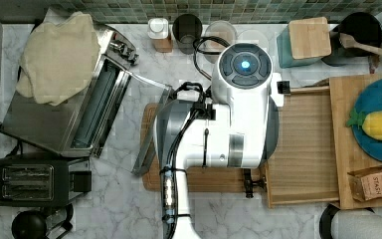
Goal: Close the drawer.
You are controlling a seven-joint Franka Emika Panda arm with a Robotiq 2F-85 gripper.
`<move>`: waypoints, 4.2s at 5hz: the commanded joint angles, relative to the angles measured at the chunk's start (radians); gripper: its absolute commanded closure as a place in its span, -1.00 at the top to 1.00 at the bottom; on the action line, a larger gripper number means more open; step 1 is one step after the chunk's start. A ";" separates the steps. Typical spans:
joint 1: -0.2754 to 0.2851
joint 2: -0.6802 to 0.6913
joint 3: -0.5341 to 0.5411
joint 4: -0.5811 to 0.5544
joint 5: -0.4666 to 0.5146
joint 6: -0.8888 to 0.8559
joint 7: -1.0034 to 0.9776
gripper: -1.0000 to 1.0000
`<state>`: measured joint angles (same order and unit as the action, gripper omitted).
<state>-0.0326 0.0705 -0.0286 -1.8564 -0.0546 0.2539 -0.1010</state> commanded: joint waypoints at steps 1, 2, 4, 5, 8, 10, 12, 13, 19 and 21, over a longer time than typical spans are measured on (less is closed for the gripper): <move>-0.001 0.000 0.000 -0.008 -0.008 0.000 0.000 -1.00; -0.012 -0.043 -0.006 -0.059 0.036 0.007 -0.082 -1.00; 0.000 -0.082 0.012 -0.174 0.050 0.115 -0.478 -1.00; 0.020 -0.143 0.017 -0.319 0.009 0.279 -0.486 -1.00; 0.011 -0.103 0.014 -0.462 0.033 0.442 -0.655 -1.00; -0.014 -0.054 -0.001 -0.475 -0.024 0.473 -0.778 -1.00; -0.040 0.006 -0.043 -0.430 -0.098 0.478 -0.814 -1.00; -0.067 0.042 -0.055 -0.429 -0.054 0.541 -0.844 -1.00; -0.267 0.206 -0.219 -0.156 -0.074 0.529 -1.171 -1.00; -0.344 0.289 -0.288 0.006 -0.061 0.495 -1.228 -1.00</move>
<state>-0.2283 0.3447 -0.2108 -2.0371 -0.1279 0.6401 -1.2227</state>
